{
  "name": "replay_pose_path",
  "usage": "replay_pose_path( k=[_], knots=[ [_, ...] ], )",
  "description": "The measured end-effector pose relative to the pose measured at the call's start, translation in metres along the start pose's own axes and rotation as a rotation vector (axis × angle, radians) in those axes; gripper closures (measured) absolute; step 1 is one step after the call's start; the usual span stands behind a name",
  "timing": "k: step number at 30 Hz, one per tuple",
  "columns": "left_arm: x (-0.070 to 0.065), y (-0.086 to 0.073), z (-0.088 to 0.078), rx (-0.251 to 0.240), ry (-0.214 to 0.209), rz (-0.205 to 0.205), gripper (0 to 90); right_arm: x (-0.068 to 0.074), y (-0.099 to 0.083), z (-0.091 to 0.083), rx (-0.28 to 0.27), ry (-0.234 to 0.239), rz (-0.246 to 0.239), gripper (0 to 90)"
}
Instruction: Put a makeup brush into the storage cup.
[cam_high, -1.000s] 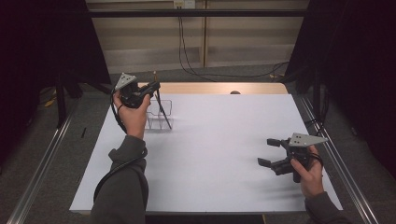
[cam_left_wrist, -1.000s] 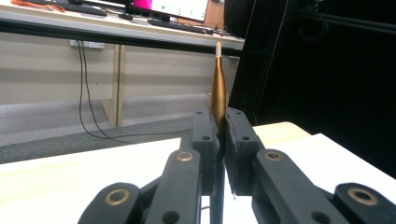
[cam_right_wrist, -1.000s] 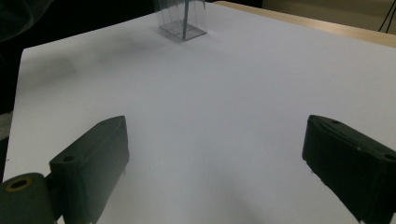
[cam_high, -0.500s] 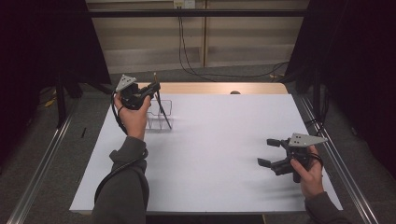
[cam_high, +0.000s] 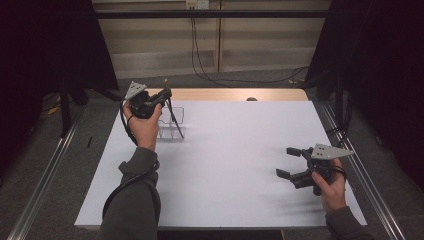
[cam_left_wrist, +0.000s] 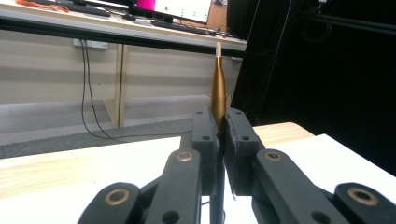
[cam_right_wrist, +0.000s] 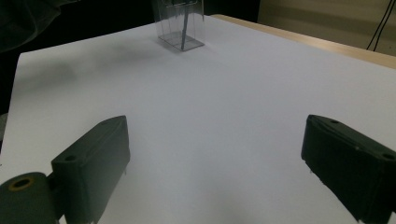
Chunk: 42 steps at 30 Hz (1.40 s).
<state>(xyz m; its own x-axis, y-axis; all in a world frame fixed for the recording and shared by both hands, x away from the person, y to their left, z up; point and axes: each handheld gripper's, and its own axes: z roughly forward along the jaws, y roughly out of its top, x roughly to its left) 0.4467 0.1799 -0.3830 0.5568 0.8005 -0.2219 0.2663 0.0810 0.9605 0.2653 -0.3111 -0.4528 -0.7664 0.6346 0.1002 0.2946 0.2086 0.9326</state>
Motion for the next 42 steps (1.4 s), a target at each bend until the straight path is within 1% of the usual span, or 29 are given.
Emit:
replay_pose_path(
  k=[3, 5, 9, 10, 12, 15, 18, 20, 21, 23, 24, 26, 28, 30, 31, 33, 35, 40, 42],
  knots=[
    [-0.001, -0.001, 0.001, -0.002, 0.013, -0.002, 84.0, 0.0, -0.001, 0.001, 0.004, 0.005, -0.002, 7.6],
    [-0.001, -0.002, 0.001, -0.003, 0.01, -0.002, 84.0, 0.001, -0.001, 0.001, 0.002, 0.003, 0.003, 7.5],
    [-0.001, -0.003, 0.002, -0.004, 0.006, -0.003, 83.9, 0.001, -0.001, 0.0, -0.013, 0.007, -0.005, 7.3],
    [0.0, -0.004, 0.002, 0.005, 0.007, 0.002, 83.9, 0.001, -0.001, 0.0, -0.016, 0.009, -0.003, 7.3],
    [0.0, -0.005, 0.002, 0.001, 0.017, 0.001, 83.9, 0.0, -0.001, 0.0, -0.018, 0.009, -0.005, 7.3],
    [0.0, -0.006, 0.003, 0.003, 0.022, 0.001, 83.9, 0.0, -0.001, -0.001, -0.018, 0.01, -0.006, 7.3],
    [0.0, -0.007, 0.003, 0.002, 0.011, -0.002, 83.9, 0.001, -0.001, -0.001, -0.017, 0.012, -0.008, 7.3],
    [0.0, -0.008, 0.003, 0.007, 0.019, 0.004, 83.9, 0.001, -0.001, 0.0, -0.016, 0.014, -0.008, 7.3],
    [0.0, -0.009, 0.003, 0.002, 0.012, -0.002, 83.9, 0.001, -0.001, 0.0, -0.016, 0.015, -0.009, 7.3],
    [0.0, -0.01, 0.003, 0.005, 0.02, 0.001, 83.9, 0.001, -0.001, 0.0, -0.012, 0.013, -0.007, 7.3],
    [0.001, -0.011, 0.003, 0.005, 0.011, 0.002, 83.9, 0.001, -0.001, 0.0, -0.011, 0.017, -0.008, 7.3],
    [0.001, -0.013, 0.003, 0.003, 0.018, 0.008, 83.9, 0.001, 0.0, 0.0, -0.012, 0.018, -0.012, 7.3],
    [0.001, -0.014, 0.002, 0.009, 0.014, 0.013, 83.8, 0.001, -0.001, 0.0, -0.012, 0.019, -0.01, 7.3],
    [0.001, -0.015, 0.002, 0.006, 0.017, 0.012, 83.8, 0.001, -0.001, 0.0, -0.008, 0.019, -0.007, 7.3],
    [0.001, -0.015, 0.001, 0.011, 0.006, 0.015, 83.8, 0.001, -0.001, 0.0, -0.009, 0.018, -0.008, 7.3],
    [0.0, -0.016, 0.001, 0.017, 0.013, 0.015, 83.8, 0.001, -0.001, 0.0, -0.008, 0.019, -0.007, 7.3],
    [0.0, -0.018, 0.001, 0.018, 0.007, 0.014, 83.8, 0.0, -0.001, 0.0, -0.01, 0.021, -0.009, 7.3],
    [-0.001, -0.02, 0.0, 0.02, 0.012, 0.019, 83.8, 0.001, -0.001, 0.0, -0.01, 0.022, -0.01, 7.3],
    [-0.001, -0.021, 0.0, 0.021, 0.006, 0.015, 83.8, 0.001, -0.001, 0.0, -0.008, 0.022, -0.011, 7.3]
  ],
)
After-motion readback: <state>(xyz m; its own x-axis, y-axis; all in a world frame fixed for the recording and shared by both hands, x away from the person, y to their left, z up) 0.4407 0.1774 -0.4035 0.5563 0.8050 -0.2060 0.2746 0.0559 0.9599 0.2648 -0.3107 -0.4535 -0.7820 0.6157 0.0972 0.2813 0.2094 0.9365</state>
